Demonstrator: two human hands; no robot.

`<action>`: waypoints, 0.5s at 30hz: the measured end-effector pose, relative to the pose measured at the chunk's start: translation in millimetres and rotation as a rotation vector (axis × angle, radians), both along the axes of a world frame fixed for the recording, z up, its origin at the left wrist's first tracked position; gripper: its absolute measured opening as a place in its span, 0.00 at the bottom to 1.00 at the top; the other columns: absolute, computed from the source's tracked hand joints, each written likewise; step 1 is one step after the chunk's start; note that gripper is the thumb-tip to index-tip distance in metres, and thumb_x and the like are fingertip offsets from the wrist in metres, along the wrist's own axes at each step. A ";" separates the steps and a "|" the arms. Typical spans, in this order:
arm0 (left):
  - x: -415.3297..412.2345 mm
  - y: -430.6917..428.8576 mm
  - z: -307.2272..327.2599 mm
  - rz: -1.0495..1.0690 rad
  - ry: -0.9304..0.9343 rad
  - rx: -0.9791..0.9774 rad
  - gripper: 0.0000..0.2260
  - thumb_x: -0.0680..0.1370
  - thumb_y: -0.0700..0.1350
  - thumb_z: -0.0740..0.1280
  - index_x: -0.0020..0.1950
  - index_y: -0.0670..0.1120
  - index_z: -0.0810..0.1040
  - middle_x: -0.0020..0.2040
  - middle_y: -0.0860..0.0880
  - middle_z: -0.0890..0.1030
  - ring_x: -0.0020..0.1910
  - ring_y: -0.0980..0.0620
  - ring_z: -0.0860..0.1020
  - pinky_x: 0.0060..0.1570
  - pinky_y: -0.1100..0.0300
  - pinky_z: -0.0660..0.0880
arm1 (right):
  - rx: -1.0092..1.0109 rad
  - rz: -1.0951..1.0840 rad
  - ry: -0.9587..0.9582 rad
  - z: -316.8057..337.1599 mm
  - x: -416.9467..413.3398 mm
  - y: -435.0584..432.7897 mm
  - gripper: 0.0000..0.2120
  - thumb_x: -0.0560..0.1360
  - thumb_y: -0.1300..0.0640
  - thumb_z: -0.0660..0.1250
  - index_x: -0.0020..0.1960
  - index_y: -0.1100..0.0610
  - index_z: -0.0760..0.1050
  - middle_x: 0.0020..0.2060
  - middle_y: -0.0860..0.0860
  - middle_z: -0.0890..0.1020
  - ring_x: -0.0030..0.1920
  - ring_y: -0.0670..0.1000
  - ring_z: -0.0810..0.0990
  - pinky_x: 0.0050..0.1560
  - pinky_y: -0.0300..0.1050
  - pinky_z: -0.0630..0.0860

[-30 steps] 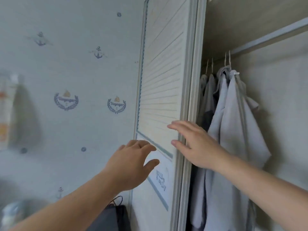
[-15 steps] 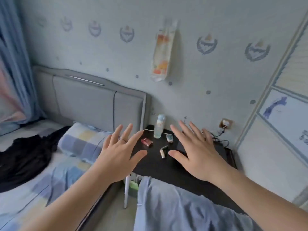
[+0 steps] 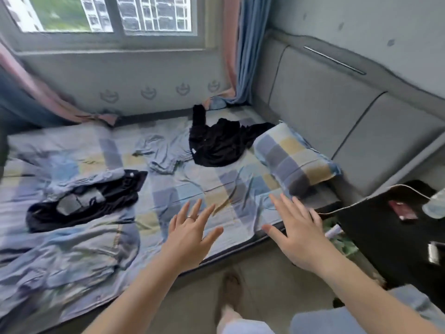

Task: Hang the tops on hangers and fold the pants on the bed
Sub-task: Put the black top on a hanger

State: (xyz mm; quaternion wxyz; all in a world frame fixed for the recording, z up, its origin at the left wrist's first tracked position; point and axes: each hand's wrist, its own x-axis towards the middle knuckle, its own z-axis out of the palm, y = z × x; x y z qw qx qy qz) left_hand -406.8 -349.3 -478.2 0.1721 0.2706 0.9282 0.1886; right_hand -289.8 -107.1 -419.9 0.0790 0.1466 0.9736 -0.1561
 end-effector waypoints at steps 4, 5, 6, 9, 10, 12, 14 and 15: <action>-42.4 -7.6 -16.3 0.099 -0.042 -0.044 0.34 0.75 0.73 0.43 0.80 0.65 0.46 0.82 0.58 0.40 0.80 0.52 0.37 0.77 0.46 0.43 | -0.071 0.046 -0.078 -29.1 -69.1 4.8 0.37 0.74 0.25 0.42 0.79 0.36 0.37 0.80 0.38 0.41 0.80 0.45 0.38 0.78 0.58 0.41; -55.4 -5.2 -17.8 0.117 -0.050 -0.050 0.33 0.77 0.72 0.45 0.80 0.65 0.46 0.82 0.58 0.41 0.80 0.52 0.38 0.77 0.46 0.44 | -0.084 0.056 -0.097 -34.7 -86.4 8.1 0.36 0.75 0.26 0.44 0.79 0.36 0.38 0.80 0.38 0.41 0.80 0.46 0.39 0.77 0.57 0.41; -69.0 -1.8 -18.3 0.132 -0.060 -0.054 0.31 0.79 0.71 0.46 0.81 0.64 0.47 0.82 0.57 0.41 0.81 0.51 0.38 0.77 0.46 0.44 | -0.094 0.064 -0.115 -39.4 -103.2 12.0 0.35 0.77 0.27 0.45 0.79 0.36 0.39 0.80 0.39 0.42 0.80 0.46 0.39 0.77 0.57 0.42; -113.3 13.5 -18.6 0.160 -0.092 -0.056 0.30 0.80 0.69 0.48 0.81 0.63 0.48 0.82 0.56 0.42 0.81 0.50 0.39 0.78 0.46 0.45 | -0.123 0.074 -0.145 -49.6 -151.7 28.1 0.34 0.79 0.29 0.48 0.80 0.36 0.41 0.80 0.39 0.44 0.80 0.46 0.42 0.77 0.57 0.44; -129.3 19.2 -19.7 0.167 -0.100 -0.052 0.30 0.80 0.69 0.49 0.81 0.63 0.48 0.82 0.56 0.43 0.81 0.50 0.39 0.78 0.46 0.45 | -0.137 0.068 -0.151 -52.7 -167.8 34.8 0.33 0.79 0.30 0.48 0.80 0.36 0.42 0.80 0.39 0.44 0.80 0.46 0.43 0.77 0.57 0.44; -161.1 32.6 -24.8 0.183 -0.110 -0.041 0.30 0.81 0.68 0.50 0.81 0.62 0.49 0.82 0.56 0.44 0.81 0.50 0.39 0.78 0.46 0.45 | -0.162 0.054 -0.162 -58.4 -199.0 50.6 0.33 0.79 0.30 0.49 0.80 0.37 0.43 0.81 0.39 0.45 0.80 0.46 0.43 0.77 0.58 0.44; -191.0 47.2 -32.6 0.204 -0.111 -0.039 0.30 0.80 0.68 0.50 0.81 0.62 0.50 0.83 0.55 0.46 0.81 0.51 0.40 0.77 0.46 0.46 | -0.176 0.051 -0.178 -64.8 -229.0 66.6 0.33 0.79 0.31 0.49 0.80 0.37 0.43 0.81 0.40 0.46 0.80 0.46 0.43 0.77 0.57 0.44; -204.5 54.9 -36.6 0.214 -0.116 -0.039 0.30 0.80 0.68 0.50 0.81 0.62 0.51 0.83 0.55 0.46 0.81 0.51 0.41 0.77 0.46 0.47 | -0.179 0.050 -0.191 -67.1 -242.7 74.1 0.33 0.79 0.31 0.50 0.80 0.37 0.43 0.81 0.40 0.46 0.80 0.46 0.43 0.77 0.57 0.44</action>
